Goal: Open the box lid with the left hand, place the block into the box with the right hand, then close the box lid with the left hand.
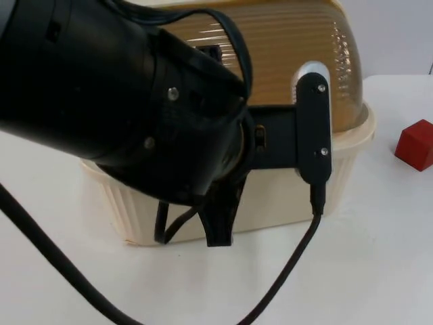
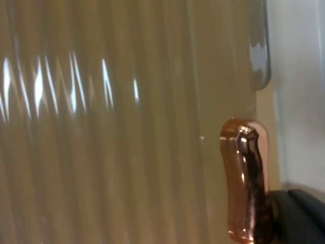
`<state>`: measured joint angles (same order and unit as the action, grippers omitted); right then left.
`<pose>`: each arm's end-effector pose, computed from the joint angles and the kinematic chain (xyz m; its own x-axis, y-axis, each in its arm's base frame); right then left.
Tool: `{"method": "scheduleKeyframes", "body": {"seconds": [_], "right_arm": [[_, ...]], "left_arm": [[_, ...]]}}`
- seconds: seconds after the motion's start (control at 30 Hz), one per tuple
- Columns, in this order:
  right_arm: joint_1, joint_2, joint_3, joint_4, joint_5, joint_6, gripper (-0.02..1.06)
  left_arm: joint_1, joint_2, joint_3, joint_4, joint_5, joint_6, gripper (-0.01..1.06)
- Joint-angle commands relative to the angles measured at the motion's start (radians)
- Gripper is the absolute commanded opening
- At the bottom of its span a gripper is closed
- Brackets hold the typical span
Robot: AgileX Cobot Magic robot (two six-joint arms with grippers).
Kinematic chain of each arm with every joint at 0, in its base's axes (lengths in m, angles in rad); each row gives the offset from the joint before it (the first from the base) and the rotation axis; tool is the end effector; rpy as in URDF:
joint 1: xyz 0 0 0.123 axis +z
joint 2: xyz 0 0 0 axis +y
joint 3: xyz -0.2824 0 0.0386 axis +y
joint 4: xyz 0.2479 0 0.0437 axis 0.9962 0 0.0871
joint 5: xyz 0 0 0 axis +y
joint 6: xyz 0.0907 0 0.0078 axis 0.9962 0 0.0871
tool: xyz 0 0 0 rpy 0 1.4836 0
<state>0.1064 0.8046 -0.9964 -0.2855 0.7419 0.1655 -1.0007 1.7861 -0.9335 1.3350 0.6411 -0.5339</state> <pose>0.1487 -0.0016 0.4050 -0.4283 -0.0927 -0.8988 0.0464 0.9911 -0.1244 0.2270 -0.2557 0.1730 0.0190 0.9930 -0.1163 0.6620 0.0747 0.7457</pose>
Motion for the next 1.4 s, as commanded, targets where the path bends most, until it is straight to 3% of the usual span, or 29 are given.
{"method": "scheduleKeyframes", "body": {"seconds": [0.0,0.17,0.47,0.53,0.63,0.83,0.87,0.97,1.27,1.37], "right_arm": [[-0.002,0.001,-0.009,0.000,-0.001,0.003,1.05],[-0.002,0.001,-0.009,0.000,-0.001,0.003,1.05],[-0.002,0.001,-0.009,0.002,0.002,0.003,1.05],[-0.002,0.001,-0.009,0.002,0.002,0.003,1.05],[-0.002,0.001,-0.009,0.002,0.002,0.003,1.05],[-0.002,0.001,-0.009,0.002,0.002,0.003,1.05],[-0.002,0.001,-0.009,0.002,0.002,0.003,1.05],[-0.002,0.001,-0.009,0.002,0.002,0.003,1.05],[-0.002,0.001,-0.009,0.002,0.002,0.003,1.05],[-0.002,0.001,-0.009,0.002,0.000,0.003,1.05]], "left_arm": [[0.002,-0.003,0.002,0.013,0.031,-0.010,0.00],[0.014,-0.034,0.002,-0.061,-0.035,0.070,0.00],[0.099,-0.055,-0.039,-0.077,-0.023,0.146,0.00],[0.124,-0.072,-0.068,-0.146,-0.028,0.258,0.00],[0.138,-0.085,-0.096,-0.214,-0.033,0.330,0.00],[0.255,-0.105,-0.228,-0.548,-0.071,0.703,0.00],[0.255,-0.105,-0.228,-0.548,-0.071,0.703,0.00],[0.311,-0.105,-0.285,-0.704,-0.071,0.874,0.00],[0.343,-0.140,-0.402,-0.914,0.081,0.956,0.00],[0.343,-0.184,-0.462,-1.154,0.158,1.127,0.00]]}}
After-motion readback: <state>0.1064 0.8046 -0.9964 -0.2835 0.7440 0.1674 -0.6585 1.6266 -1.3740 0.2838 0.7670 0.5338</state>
